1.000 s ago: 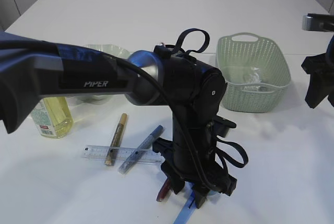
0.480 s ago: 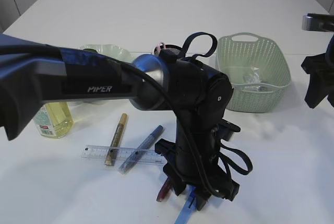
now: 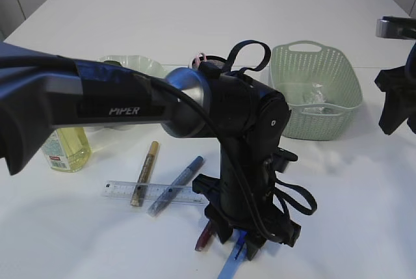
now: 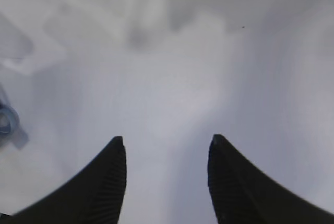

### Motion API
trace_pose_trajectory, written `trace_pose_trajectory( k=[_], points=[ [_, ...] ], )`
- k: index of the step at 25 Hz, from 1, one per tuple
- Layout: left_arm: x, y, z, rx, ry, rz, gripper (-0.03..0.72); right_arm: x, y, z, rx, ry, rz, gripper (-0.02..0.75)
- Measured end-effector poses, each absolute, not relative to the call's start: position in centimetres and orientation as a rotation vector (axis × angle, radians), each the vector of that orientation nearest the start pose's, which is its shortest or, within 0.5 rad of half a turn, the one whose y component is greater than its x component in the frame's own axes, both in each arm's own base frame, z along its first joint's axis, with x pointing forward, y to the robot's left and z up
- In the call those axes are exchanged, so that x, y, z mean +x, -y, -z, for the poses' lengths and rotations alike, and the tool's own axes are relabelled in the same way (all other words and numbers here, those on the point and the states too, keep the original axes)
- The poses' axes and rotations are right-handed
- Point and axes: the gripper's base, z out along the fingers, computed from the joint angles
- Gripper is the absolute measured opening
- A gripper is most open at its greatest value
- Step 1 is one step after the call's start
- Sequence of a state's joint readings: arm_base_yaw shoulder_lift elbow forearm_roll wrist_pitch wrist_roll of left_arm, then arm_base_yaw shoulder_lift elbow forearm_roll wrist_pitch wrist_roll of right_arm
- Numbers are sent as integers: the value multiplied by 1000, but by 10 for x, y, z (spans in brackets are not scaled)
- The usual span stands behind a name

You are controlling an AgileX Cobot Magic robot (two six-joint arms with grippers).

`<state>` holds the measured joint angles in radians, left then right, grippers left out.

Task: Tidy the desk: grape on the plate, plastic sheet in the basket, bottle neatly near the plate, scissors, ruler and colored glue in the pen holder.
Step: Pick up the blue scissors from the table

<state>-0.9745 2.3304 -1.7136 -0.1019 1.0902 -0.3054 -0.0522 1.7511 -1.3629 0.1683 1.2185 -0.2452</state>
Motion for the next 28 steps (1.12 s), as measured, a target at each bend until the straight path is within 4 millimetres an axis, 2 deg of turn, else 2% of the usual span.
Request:
trace_pose_trajectory(
  k=[8,16,22,28],
  points=[
    [244,374,-102,966,-3080,74,350,348,2,-267,-208,-2988,-239,404],
    [241,377,-99,997,-3072,38,346,349,2,-268,-207,-2980,-248,404],
    [240,378,-97,1003,-3065,35,258,349,2,-269,-207,-2977,-247,403],
    [240,378,-97,988,-3070,34,239,353,2,-276,-212,-2952,-240,403]
  ],
)
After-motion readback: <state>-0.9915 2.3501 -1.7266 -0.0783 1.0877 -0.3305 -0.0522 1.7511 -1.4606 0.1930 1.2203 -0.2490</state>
